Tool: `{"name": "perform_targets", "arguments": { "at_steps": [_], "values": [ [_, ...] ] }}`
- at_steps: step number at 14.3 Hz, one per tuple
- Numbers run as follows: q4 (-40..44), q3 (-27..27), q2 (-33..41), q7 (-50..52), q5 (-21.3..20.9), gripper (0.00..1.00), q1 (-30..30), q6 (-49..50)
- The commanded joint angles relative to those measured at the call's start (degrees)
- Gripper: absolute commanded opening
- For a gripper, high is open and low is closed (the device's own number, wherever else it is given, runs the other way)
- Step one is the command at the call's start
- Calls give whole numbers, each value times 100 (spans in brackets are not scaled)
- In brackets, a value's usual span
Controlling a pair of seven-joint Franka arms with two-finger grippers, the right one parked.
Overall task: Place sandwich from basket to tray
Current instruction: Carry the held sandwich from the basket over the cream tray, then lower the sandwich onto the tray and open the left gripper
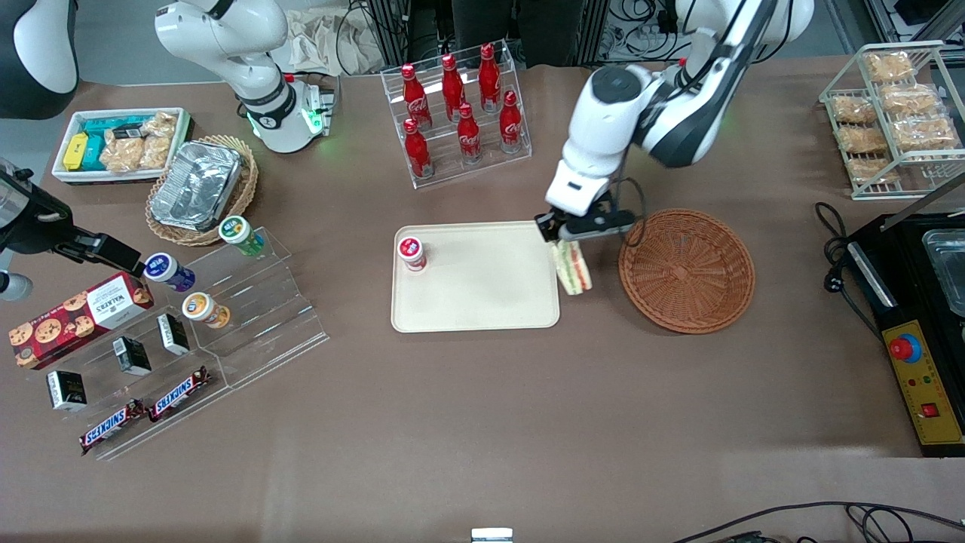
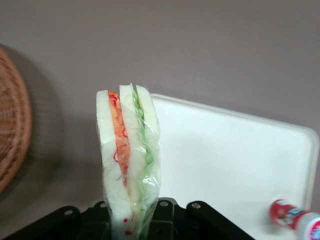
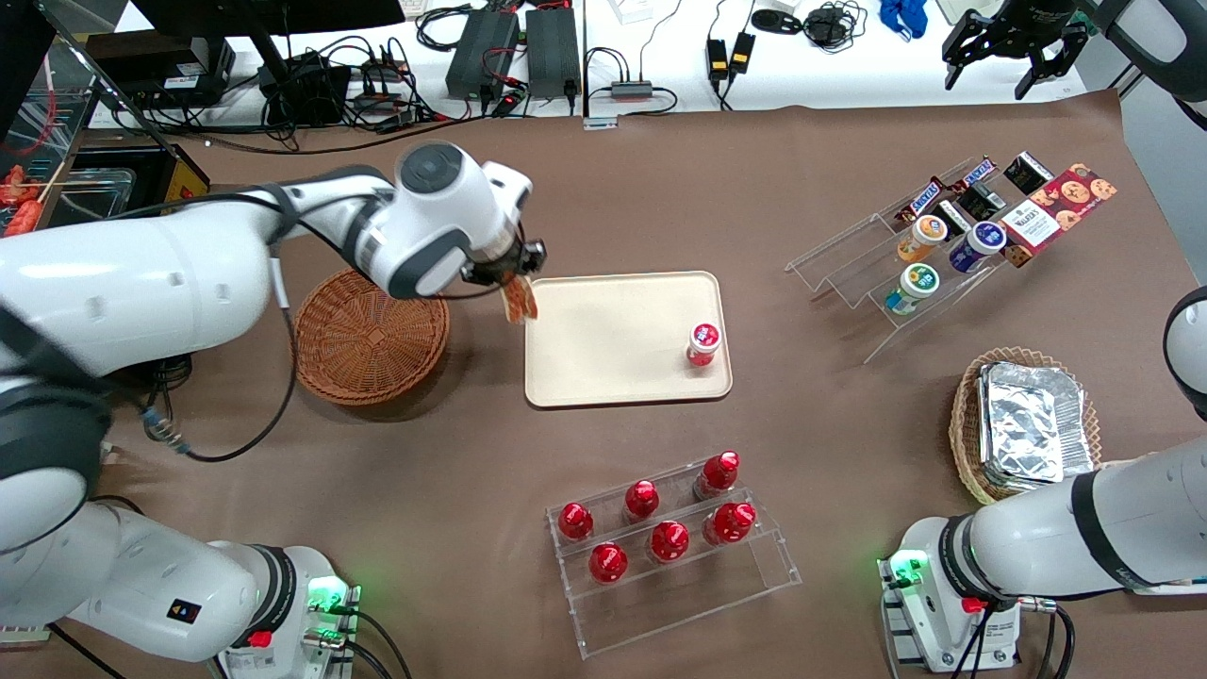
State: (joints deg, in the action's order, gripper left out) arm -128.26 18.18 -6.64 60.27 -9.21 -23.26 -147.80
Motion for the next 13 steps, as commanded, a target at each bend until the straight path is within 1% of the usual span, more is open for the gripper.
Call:
{"name": "perform_targets", "arguments": {
  "at_steps": [1, 4, 5, 7, 9, 13],
  "values": [
    [126, -60, -609, -33, -632, 0, -117, -520],
    [20, -60, -996, -24, -1335, 0, -152, -1075],
    [29, -52, -1128, -15, -1468, 0, -170, -1145],
    [38, -60, -1357, -33, -1679, 0, -187, -1435],
    [55, -60, -1515, -24, -1899, 0, -223, -1471],
    [-6, -60, -1578, -59, -1935, 0, -223, -1471]
  ]
}}
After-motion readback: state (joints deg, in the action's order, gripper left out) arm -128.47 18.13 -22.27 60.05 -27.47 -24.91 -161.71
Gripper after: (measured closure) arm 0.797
